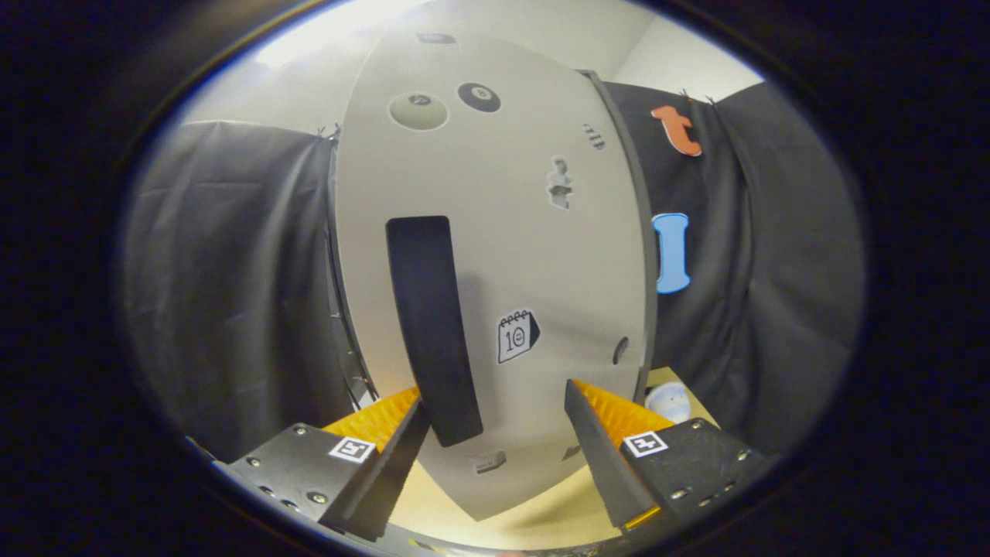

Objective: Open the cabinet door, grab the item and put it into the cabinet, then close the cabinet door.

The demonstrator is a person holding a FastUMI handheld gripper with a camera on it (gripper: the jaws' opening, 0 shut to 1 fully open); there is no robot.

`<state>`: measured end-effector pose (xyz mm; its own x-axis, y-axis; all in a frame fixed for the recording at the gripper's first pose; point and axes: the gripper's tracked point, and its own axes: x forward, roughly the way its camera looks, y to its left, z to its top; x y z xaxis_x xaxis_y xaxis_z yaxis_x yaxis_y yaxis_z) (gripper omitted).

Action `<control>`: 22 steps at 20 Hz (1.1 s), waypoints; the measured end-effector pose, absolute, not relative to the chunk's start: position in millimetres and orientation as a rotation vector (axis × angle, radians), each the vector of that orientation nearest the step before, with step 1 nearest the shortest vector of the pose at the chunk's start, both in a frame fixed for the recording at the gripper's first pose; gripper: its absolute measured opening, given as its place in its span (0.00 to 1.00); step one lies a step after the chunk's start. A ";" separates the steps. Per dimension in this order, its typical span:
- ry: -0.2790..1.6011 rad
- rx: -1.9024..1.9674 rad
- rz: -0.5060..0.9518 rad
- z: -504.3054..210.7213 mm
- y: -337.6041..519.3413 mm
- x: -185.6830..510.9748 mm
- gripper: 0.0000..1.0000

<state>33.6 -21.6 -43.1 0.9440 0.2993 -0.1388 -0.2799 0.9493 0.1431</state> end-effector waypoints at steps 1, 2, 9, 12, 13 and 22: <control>0.159 0.113 0.304 -42.6 -10.6 41.9 1.00; 0.157 0.110 0.312 -43.2 -1.0 48.5 1.00; 0.109 0.068 0.315 -38.9 35.8 90.1 1.00; 0.068 0.064 0.308 -36.9 53.2 105.4 1.00; 0.058 0.068 0.309 -37.2 57.2 113.2 1.00; 0.004 0.061 0.229 -35.8 89.7 164.2 1.00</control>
<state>164.2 89.7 -35.8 0.9739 0.2270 0.0029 -0.2267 0.9720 0.0613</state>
